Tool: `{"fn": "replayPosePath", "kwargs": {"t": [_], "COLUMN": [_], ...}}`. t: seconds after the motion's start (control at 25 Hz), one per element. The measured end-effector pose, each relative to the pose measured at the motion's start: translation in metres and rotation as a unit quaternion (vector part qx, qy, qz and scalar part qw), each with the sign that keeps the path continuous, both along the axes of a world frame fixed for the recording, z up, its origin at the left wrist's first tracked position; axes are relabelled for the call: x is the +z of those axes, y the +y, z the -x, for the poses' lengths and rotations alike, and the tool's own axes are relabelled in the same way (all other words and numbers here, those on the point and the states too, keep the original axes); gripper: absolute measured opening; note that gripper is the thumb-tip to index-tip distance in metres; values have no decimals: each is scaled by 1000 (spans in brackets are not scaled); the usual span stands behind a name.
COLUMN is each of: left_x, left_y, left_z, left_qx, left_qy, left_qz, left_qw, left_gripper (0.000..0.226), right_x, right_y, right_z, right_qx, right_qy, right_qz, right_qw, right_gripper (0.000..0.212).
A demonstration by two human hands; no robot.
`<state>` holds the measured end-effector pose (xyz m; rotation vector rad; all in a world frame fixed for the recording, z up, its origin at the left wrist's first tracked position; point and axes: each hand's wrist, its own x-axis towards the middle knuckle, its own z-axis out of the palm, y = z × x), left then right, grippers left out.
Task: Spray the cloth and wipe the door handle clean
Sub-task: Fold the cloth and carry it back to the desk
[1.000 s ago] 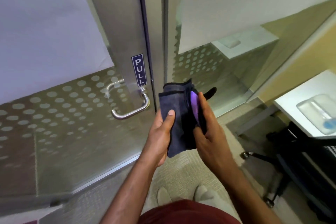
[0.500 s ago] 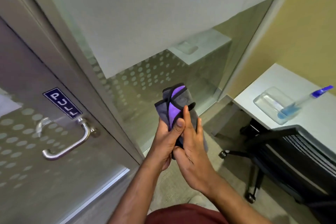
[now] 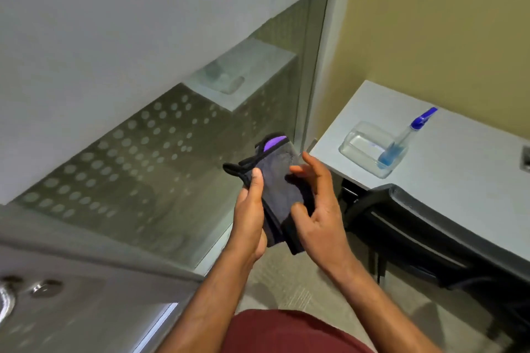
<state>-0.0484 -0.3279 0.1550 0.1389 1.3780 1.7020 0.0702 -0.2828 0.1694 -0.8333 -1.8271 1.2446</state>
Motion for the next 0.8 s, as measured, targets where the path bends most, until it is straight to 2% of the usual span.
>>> {"fn": "replayPosePath", "kwargs": {"t": [0.08, 0.12, 0.2, 0.28, 0.52, 0.64, 0.8], "left_x": [-1, -1, -4, -8, -29, -47, -85], "left_y": [29, 42, 72, 108, 232, 296, 372], "left_z": [1, 2, 3, 4, 2, 0, 3], "left_qx": [-19, -36, -72, -106, -206, -251, -370], "left_qy": [-6, -6, -3, 3, 22, 54, 120], "left_qz": [17, 23, 30, 33, 60, 84, 110], "left_qw": [1000, 999, 997, 994, 977, 963, 915], "left_gripper": [54, 51, 47, 48, 51, 45, 28], "right_x": [-7, -11, -15, -21, -51, -73, -107], "right_y": [26, 38, 61, 87, 187, 242, 311], "right_z": [-10, -14, -20, -24, -17, -10, 0], "right_qx": [-48, -55, -44, -52, -185, -252, -347], "right_qy": [-13, -15, -1, 15, 30, 29, 2], "right_qz": [8, 41, 134, 182, 204, 208, 197], "right_qw": [999, 998, 990, 982, 961, 945, 917], "right_gripper": [62, 56, 54, 56, 53, 52, 48]}}
